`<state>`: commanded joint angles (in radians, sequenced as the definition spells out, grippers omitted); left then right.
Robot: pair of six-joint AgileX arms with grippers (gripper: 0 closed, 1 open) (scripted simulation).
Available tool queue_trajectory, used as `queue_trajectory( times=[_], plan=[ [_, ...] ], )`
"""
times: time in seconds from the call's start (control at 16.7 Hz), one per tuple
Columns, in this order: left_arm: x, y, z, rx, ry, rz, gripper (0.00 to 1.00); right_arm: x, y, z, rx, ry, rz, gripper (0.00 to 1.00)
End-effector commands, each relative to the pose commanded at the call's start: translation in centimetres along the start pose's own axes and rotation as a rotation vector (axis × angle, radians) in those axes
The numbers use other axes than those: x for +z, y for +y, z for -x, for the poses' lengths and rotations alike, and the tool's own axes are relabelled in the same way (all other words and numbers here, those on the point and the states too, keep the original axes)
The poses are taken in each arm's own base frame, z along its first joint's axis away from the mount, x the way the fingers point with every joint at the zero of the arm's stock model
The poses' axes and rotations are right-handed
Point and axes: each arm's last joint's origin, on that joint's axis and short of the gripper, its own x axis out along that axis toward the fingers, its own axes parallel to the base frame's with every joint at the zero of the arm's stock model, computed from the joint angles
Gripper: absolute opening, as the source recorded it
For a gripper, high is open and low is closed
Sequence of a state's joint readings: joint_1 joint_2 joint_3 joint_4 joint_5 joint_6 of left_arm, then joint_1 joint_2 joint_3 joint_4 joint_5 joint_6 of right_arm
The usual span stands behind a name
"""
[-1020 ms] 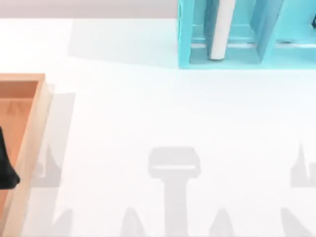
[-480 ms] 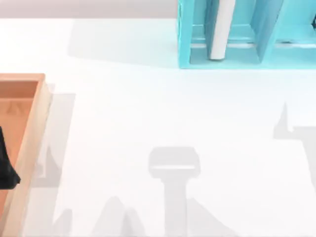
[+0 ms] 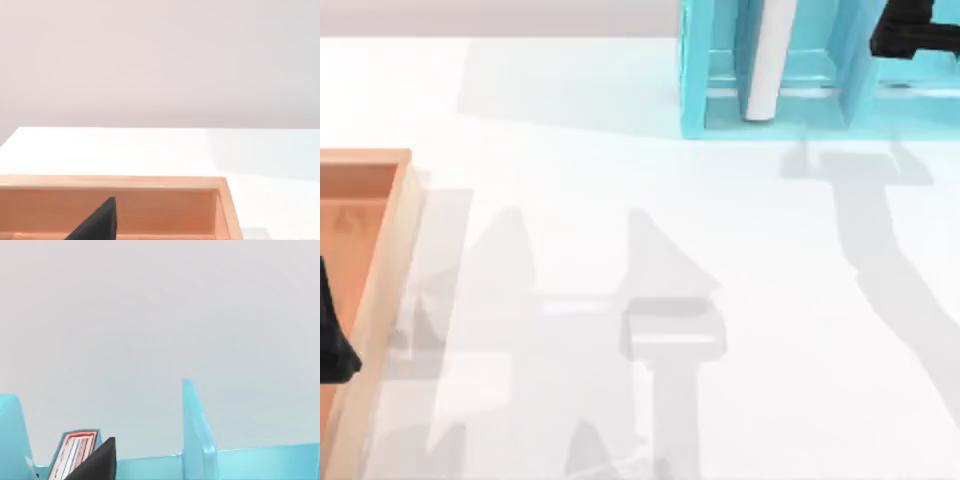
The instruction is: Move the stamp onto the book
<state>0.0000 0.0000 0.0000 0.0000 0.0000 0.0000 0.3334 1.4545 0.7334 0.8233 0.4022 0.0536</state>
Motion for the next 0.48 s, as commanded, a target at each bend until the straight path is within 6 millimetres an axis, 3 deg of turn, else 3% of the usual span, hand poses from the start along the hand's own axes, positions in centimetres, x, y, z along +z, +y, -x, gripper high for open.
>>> queue_trajectory(
  times=[0.24,0.48],
  plan=[
    [0.0,0.0,0.0,0.0,0.0,0.0,1.0,-7.8,5.0,-4.1,0.003,0.094,0.022,1.0],
    [0.0,0.0,0.0,0.0,0.0,0.0,1.0,-15.0,8.4,-5.1,0.008,0.169,0.055,1.0]
  ],
)
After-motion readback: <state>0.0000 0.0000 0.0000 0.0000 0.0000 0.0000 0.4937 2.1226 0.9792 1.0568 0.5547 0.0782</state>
